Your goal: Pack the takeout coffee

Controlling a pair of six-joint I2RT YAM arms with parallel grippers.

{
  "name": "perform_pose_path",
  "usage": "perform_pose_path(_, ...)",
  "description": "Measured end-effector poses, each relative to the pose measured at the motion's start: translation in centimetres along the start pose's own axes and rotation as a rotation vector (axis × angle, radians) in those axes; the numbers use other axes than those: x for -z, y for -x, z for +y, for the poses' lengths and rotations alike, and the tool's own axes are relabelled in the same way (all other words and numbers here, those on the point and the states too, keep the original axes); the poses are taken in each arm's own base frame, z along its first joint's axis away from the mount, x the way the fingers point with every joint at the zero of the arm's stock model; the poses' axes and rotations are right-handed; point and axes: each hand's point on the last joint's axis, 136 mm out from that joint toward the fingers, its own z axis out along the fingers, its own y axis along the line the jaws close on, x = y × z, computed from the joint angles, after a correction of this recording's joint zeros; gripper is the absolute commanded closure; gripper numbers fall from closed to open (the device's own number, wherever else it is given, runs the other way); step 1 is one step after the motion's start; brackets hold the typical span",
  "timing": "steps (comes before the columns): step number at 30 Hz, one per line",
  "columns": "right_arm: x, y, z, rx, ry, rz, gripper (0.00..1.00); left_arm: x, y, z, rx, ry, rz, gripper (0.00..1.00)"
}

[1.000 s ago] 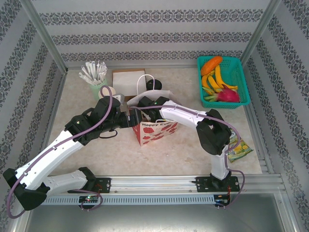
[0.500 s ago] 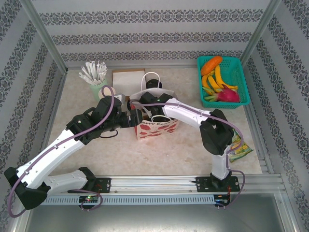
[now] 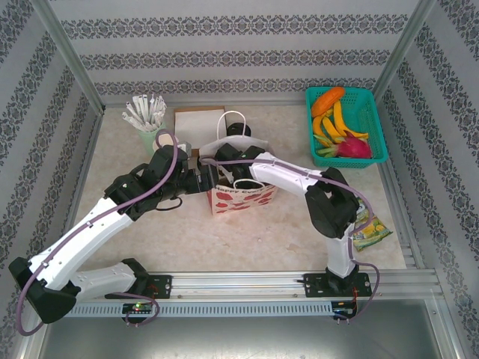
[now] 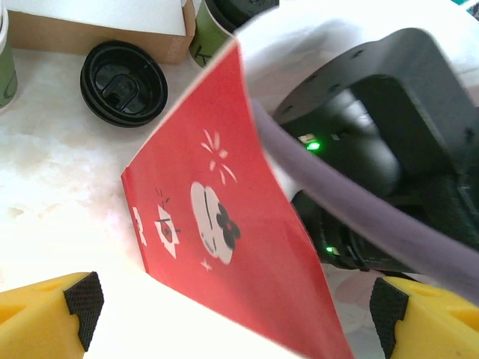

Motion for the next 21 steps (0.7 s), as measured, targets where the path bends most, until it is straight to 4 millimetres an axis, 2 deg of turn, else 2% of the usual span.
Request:
perform_pose_path(8,4.9,1.4,1.1,0.057,0.054,-0.095,0.38,1.7,1.3,0.6,0.01,0.005,-0.089,0.02)
perform_pose_path(16,8.1,1.5,1.6,0.113,0.101,-0.127,0.29,3.7,2.2,3.0,0.058,0.064,-0.209,0.0)
perform_pose_path(21,11.1,2.2,1.8,0.156,0.129,-0.197,0.24,5.0,3.1,4.3,0.093,0.098,-0.287,0.0)
